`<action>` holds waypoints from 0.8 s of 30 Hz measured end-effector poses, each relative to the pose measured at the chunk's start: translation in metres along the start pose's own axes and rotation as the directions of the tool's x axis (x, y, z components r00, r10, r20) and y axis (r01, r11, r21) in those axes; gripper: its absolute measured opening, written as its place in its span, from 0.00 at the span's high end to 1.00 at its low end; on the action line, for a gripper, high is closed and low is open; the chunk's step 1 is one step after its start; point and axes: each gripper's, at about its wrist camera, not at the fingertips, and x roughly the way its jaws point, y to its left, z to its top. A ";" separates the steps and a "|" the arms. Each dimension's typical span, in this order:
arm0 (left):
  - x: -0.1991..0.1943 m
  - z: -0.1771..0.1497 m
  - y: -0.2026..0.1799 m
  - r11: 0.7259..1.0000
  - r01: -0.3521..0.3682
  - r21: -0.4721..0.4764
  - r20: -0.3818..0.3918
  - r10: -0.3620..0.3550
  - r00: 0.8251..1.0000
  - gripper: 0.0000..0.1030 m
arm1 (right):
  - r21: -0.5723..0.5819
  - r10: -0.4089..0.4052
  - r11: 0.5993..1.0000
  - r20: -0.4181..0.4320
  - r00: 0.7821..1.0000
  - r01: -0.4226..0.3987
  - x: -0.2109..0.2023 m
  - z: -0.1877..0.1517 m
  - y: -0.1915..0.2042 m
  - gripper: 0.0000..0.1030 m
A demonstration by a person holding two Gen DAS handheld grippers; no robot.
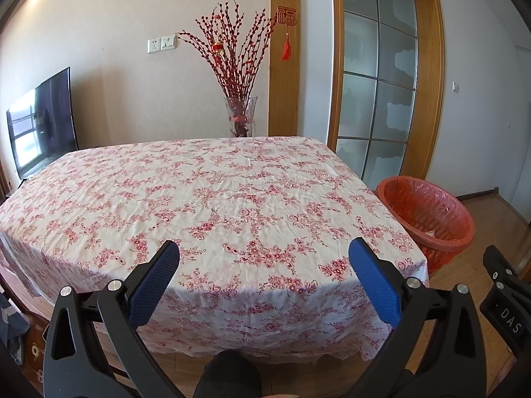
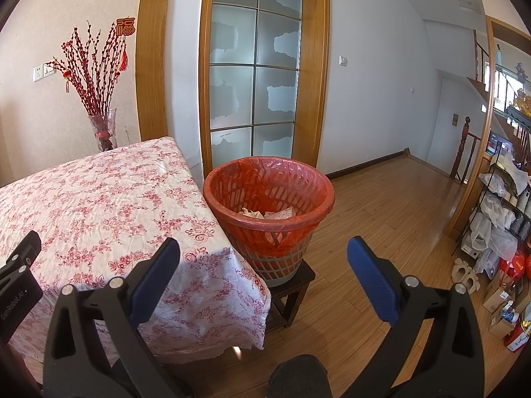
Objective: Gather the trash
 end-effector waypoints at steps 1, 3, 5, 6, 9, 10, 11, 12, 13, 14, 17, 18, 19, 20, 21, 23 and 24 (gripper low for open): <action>0.000 0.000 0.000 1.000 0.000 0.000 -0.001 0.000 1.000 0.03 | 0.000 0.000 1.000 0.000 1.000 0.000 0.000 0.000 0.000 0.04; 0.000 -0.001 0.000 1.000 0.001 0.000 -0.003 -0.001 1.000 0.03 | -0.001 0.001 1.000 0.000 1.000 -0.001 -0.001 0.000 0.000 0.04; 0.000 0.000 0.000 1.000 0.001 0.000 -0.003 -0.001 1.000 0.03 | -0.002 0.002 1.000 0.000 1.000 -0.002 -0.002 0.000 0.000 0.04; 0.000 0.000 0.000 1.000 0.001 0.000 -0.003 -0.001 1.000 0.03 | -0.002 0.002 1.000 0.000 1.000 -0.002 -0.002 0.000 0.001 0.04; 0.000 0.000 0.000 1.000 0.002 0.001 -0.004 -0.002 1.000 0.03 | -0.001 0.002 1.000 0.000 1.000 -0.002 -0.002 0.000 0.000 0.04; 0.000 -0.001 0.000 1.000 0.002 0.001 -0.005 -0.002 1.000 0.03 | -0.001 0.002 1.000 0.000 1.000 -0.002 -0.002 0.000 0.000 0.04; 0.000 -0.001 0.000 1.000 0.002 0.001 -0.005 -0.002 1.000 0.03 | -0.001 0.002 1.000 0.000 1.000 -0.002 -0.002 -0.001 0.000 0.04; 0.000 -0.001 0.000 1.000 0.003 -0.002 -0.007 -0.003 1.000 0.03 | -0.001 0.002 1.000 0.000 1.000 -0.002 -0.002 -0.001 0.000 0.04; 0.000 -0.001 0.000 1.000 0.003 -0.002 -0.007 -0.003 1.000 0.03 | -0.001 0.002 1.000 0.000 1.000 -0.002 -0.002 -0.001 0.000 0.04; 0.001 -0.001 0.000 1.000 0.002 -0.002 -0.007 -0.002 1.000 0.03 | -0.001 0.002 1.000 0.000 1.000 -0.002 -0.002 -0.001 0.000 0.04; 0.001 -0.001 0.000 1.000 0.002 -0.002 -0.007 -0.002 1.000 0.03 | -0.001 0.003 1.000 0.000 1.000 -0.003 -0.002 -0.001 0.000 0.04; 0.001 -0.001 0.000 1.000 0.003 -0.002 -0.007 -0.003 1.000 0.03 | -0.001 0.002 1.000 0.000 1.000 -0.002 -0.002 -0.001 0.000 0.04; 0.000 -0.001 0.000 1.000 0.003 -0.002 -0.008 -0.003 1.000 0.03 | -0.001 0.002 1.000 0.000 1.000 -0.002 -0.002 -0.001 0.000 0.04; 0.001 -0.001 0.000 1.000 0.002 -0.002 -0.007 -0.002 1.000 0.03 | -0.002 0.003 1.000 0.000 1.000 -0.003 -0.002 -0.001 0.001 0.04; 0.001 -0.001 0.000 1.000 0.002 -0.002 -0.007 -0.002 1.000 0.03 | -0.001 0.002 1.000 0.000 1.000 -0.002 -0.002 -0.001 0.000 0.04; 0.001 -0.001 0.000 1.000 0.002 -0.002 -0.008 -0.002 1.000 0.03 | -0.001 0.002 1.000 -0.001 1.000 -0.002 -0.001 -0.001 0.000 0.04; 0.001 -0.001 0.000 1.000 0.002 -0.002 -0.008 -0.002 1.000 0.03 | -0.001 0.002 1.000 -0.001 1.000 -0.002 -0.001 -0.001 0.000 0.04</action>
